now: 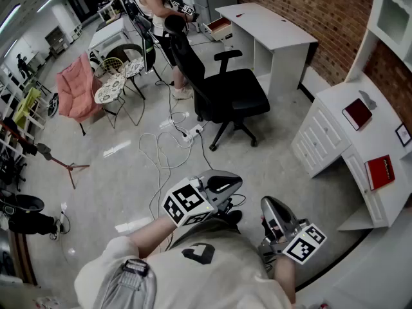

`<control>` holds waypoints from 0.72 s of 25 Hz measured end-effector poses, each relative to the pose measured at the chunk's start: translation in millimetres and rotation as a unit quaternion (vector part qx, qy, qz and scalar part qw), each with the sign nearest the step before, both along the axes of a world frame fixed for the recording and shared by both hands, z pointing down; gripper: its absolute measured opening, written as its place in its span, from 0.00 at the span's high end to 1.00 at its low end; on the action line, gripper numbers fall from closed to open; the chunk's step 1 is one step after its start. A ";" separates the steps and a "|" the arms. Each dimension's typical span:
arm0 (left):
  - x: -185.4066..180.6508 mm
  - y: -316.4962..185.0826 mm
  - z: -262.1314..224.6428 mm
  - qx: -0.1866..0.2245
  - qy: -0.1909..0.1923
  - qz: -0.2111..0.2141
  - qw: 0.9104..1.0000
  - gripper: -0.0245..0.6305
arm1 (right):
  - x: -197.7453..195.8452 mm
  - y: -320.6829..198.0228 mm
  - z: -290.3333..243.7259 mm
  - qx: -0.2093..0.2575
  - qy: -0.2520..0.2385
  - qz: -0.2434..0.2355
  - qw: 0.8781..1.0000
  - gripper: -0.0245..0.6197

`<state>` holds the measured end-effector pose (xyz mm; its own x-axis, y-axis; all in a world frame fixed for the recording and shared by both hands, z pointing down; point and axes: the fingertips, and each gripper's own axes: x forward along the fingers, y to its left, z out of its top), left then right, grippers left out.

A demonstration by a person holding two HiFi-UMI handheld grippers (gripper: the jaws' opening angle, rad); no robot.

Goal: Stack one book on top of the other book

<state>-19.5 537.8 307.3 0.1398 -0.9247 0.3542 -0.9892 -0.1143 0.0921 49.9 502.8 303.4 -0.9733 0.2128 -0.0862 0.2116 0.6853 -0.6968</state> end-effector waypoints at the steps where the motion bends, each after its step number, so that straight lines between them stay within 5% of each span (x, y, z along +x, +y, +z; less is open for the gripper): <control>1: -2.6 2.0 -5.6 0.007 -0.018 0.000 1.000 0.95 | -2.8 3.5 -1.0 0.039 0.010 0.008 0.999 0.95; 4: -11.2 9.2 -15.8 0.027 -0.050 -0.004 0.998 0.95 | -10.3 14.5 -2.8 0.138 0.034 0.026 0.990 0.95; 7: -20.0 20.2 -12.3 0.042 -0.043 -0.008 0.998 0.95 | -17.5 28.4 -0.4 0.185 0.051 0.034 0.981 0.95; 14: -61.0 73.6 0.4 0.055 -0.046 -0.011 0.997 0.95 | -64.4 69.3 3.8 0.145 0.057 0.053 0.986 0.95; 18: -103.6 120.1 2.7 0.061 -0.019 -0.042 0.997 0.95 | -102.6 114.9 15.6 0.182 0.089 0.036 0.979 0.95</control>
<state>-123.2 657.9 310.0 0.0478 -0.9690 0.2424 -0.9983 -0.0382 0.0441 -52.8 617.6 319.0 -0.9795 0.1291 0.1547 0.0517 0.9032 -0.4261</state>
